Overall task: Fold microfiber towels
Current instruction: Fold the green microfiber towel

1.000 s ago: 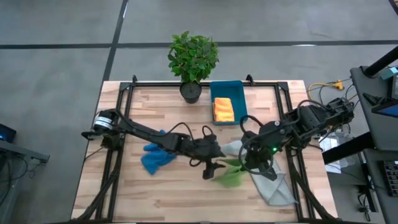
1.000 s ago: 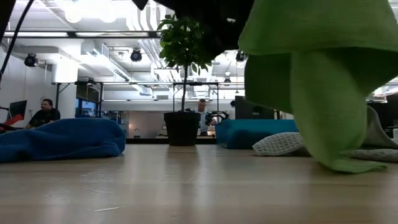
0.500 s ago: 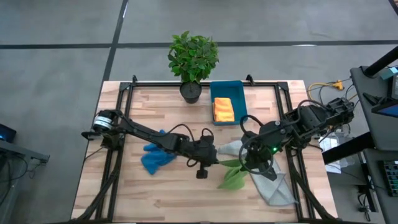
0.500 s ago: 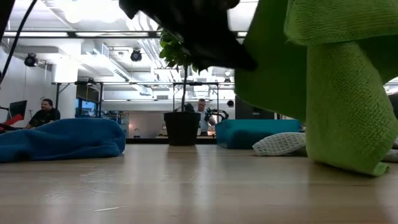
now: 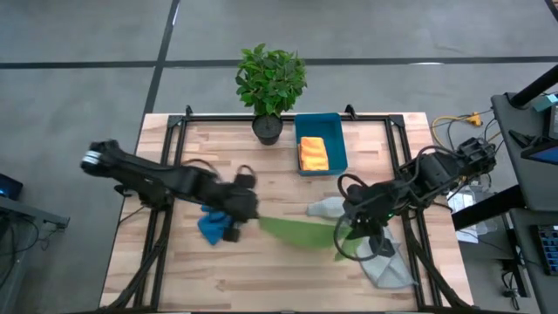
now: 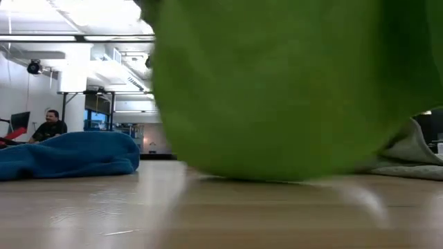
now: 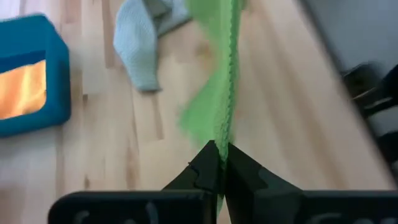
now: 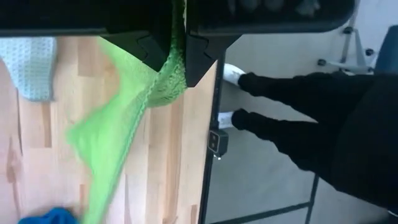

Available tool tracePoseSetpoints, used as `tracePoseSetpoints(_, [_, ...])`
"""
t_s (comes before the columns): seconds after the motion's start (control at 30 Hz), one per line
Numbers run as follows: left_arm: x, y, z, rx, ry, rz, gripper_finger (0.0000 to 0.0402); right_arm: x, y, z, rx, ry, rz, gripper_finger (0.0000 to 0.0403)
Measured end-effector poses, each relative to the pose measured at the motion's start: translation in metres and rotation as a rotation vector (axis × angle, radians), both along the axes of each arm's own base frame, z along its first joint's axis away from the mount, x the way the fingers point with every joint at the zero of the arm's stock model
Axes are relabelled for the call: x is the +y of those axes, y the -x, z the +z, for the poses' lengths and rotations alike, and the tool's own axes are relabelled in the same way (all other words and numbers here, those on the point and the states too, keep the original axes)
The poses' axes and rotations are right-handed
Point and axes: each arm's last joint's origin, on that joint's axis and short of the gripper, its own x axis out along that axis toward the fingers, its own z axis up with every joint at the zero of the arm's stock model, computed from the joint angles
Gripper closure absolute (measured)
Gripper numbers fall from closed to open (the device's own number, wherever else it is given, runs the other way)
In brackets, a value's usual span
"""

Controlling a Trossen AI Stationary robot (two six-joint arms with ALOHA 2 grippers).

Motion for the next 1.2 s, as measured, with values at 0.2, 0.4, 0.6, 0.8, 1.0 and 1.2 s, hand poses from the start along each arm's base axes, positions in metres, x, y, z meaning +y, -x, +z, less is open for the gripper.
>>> tracePoseSetpoints(0.2, [-0.015,0.044,0.038,-0.088,0.221,0.042,0.0401,0.015,-0.01,-0.014,0.031,0.032,0.052,0.0394])
tracePoseSetpoints(0.4, [-0.053,0.061,0.05,-0.032,0.454,-0.066,0.0401,0.054,-0.019,-0.028,0.068,-0.053,0.169,0.0394])
tracePoseSetpoints(0.6, [-0.094,0.055,0.049,-0.006,0.595,-0.224,0.0402,0.084,-0.017,-0.031,0.029,-0.128,0.291,0.0394])
tracePoseSetpoints(0.8, [-0.084,0.042,0.005,0.204,0.355,-0.078,0.0402,0.063,-0.032,-0.069,0.079,0.034,0.255,0.0394])
tracePoseSetpoints(1.0, [-0.066,0.023,-0.039,0.285,0.144,0.027,0.0402,0.035,-0.049,-0.135,0.159,0.111,0.208,0.0394])
tracePoseSetpoints(1.2, [-0.048,0.004,-0.095,0.352,0.068,0.091,0.0402,0.004,-0.053,-0.195,0.214,0.138,0.137,0.0394])
